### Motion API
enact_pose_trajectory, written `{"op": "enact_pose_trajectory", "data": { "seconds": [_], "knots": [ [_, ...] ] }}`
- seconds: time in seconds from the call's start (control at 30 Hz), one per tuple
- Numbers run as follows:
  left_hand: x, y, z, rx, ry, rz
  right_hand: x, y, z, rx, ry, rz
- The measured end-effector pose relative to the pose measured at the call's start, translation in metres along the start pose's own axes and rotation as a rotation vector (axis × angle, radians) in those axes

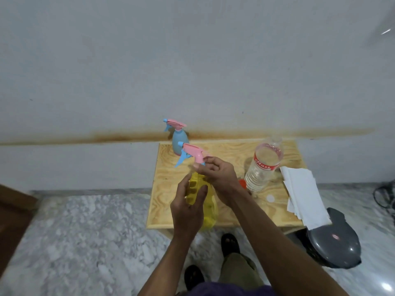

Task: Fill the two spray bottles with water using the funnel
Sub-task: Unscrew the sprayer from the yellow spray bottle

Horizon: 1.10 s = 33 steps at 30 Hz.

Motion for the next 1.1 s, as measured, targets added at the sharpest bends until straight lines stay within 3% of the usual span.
{"op": "enact_pose_trajectory", "data": {
  "seconds": [0.4, 0.63, 0.93, 1.1],
  "knots": [
    [-0.009, 0.012, -0.017, 0.023, -0.062, -0.007, 0.020, 0.004, 0.021, 0.078, -0.103, -0.059],
    [-0.018, 0.017, -0.010, 0.065, -0.080, 0.014, 0.040, -0.002, 0.021, 0.019, -0.244, -0.145],
    [-0.017, 0.029, -0.012, 0.129, -0.086, 0.024, 0.037, 0.006, 0.026, 0.046, -0.144, -0.128],
    [-0.007, 0.027, -0.012, 0.171, -0.028, 0.022, 0.060, 0.009, 0.026, -0.044, -0.109, -0.207]
  ]
}}
Point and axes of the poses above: each hand's wrist, its own y-axis towards the middle knuckle, its own z-axis out of the palm, x = y × z, the point moved 10 cm from there along y, towards the middle knuckle, and after that the axes turned 15 degrees about x, right-handed, at the moved point
